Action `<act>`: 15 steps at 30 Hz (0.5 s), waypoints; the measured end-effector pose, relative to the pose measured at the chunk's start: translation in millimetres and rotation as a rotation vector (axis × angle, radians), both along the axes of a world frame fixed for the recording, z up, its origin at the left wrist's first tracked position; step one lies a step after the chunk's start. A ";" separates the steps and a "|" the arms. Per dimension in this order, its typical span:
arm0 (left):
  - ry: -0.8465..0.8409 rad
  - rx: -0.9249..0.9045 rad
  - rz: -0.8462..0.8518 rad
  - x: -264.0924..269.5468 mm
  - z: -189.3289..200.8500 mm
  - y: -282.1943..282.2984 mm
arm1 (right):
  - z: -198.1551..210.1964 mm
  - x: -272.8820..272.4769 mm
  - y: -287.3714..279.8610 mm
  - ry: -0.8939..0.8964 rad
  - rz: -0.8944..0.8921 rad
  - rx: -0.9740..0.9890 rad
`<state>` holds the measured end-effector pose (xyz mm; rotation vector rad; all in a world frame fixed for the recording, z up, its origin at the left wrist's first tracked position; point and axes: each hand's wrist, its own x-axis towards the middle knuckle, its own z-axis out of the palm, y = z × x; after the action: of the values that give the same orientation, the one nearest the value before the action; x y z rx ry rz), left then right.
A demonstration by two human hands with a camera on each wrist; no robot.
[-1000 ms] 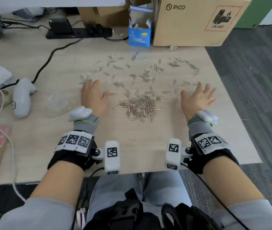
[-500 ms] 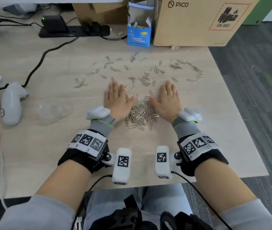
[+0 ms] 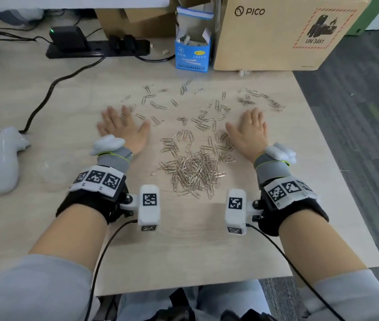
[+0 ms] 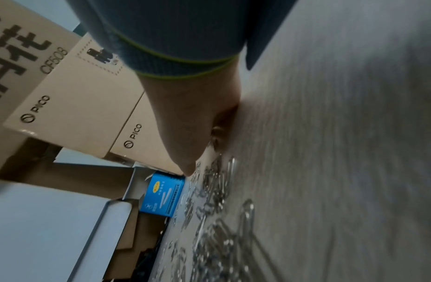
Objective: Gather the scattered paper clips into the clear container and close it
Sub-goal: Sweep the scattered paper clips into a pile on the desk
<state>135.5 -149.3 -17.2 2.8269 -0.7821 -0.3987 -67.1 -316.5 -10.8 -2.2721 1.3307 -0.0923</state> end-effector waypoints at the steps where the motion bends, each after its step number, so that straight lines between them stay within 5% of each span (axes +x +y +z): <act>1: 0.000 -0.006 -0.046 -5.6 0.4 -5.2 | -1.6 2.4 3.1 -0.001 0.055 0.001; 6: 0.121 -0.012 -0.336 -39.2 4.4 -35.3 | -1.2 11.9 19.5 -0.017 0.294 0.063; 9: 0.261 -0.099 -0.453 -48.8 10.9 -43.7 | 1.9 9.7 14.3 -0.181 0.291 0.106; 12: 0.349 -0.398 -0.333 -39.4 18.0 -48.1 | 4.3 6.1 -11.0 -0.261 0.040 -0.012; 15: 0.161 -0.491 -0.126 -10.2 16.6 -51.1 | 6.7 5.2 -36.8 -0.133 -0.160 -0.056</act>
<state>125.2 -200.5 -0.6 2.2711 -0.8851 -0.3838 -61.9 -353.3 -4.1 -2.1605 1.4524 -0.3332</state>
